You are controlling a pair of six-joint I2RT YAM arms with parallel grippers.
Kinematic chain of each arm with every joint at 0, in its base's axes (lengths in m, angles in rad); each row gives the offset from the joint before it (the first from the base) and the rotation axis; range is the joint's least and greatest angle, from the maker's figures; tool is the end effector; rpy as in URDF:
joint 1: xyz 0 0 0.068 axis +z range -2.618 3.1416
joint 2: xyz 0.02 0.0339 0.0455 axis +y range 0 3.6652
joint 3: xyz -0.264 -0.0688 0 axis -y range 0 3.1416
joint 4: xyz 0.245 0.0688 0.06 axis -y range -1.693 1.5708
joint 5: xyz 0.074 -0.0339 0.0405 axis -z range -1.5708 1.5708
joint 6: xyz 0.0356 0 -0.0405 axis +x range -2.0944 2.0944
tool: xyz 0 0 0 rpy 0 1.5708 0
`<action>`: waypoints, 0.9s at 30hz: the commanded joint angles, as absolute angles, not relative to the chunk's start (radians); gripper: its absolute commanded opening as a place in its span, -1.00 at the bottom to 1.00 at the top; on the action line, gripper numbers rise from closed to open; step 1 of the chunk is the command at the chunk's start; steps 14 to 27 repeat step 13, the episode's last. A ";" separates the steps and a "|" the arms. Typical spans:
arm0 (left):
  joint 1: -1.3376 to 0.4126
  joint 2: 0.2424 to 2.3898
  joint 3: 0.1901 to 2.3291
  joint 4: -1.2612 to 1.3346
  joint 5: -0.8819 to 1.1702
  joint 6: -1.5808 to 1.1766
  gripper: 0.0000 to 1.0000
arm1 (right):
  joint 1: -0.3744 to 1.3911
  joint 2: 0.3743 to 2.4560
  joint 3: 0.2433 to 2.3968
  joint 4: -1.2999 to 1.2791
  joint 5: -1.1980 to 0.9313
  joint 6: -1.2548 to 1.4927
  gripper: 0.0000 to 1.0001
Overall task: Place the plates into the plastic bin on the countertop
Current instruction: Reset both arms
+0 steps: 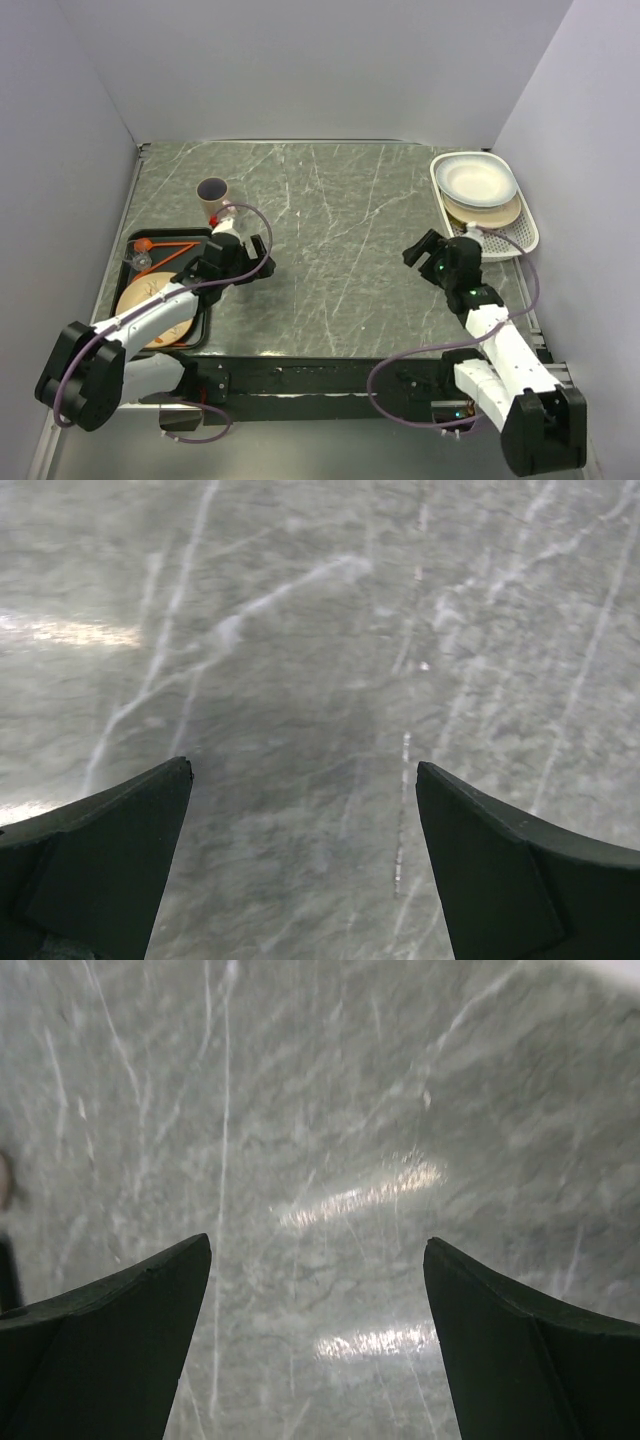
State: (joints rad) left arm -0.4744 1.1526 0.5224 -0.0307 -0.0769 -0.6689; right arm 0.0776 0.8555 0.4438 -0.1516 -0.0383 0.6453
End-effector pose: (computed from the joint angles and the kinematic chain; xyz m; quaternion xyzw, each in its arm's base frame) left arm 0.2081 -0.1038 0.1916 -0.1040 0.8917 -0.2085 0.3880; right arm 0.1874 0.0159 0.2112 0.2363 0.8432 0.1864 0.4455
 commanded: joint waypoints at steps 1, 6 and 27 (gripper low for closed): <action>-0.488 1.115 0.564 -0.103 -0.221 -0.664 0.99 | 0.217 0.894 0.452 -0.159 0.147 0.638 0.88; -0.491 1.109 0.568 -0.123 -0.258 -0.661 0.99 | 0.350 0.975 0.511 -0.192 0.271 0.637 0.90; -0.492 1.109 0.546 -0.072 -0.233 -0.637 0.99 | 0.393 1.020 0.540 -0.155 0.297 0.634 0.93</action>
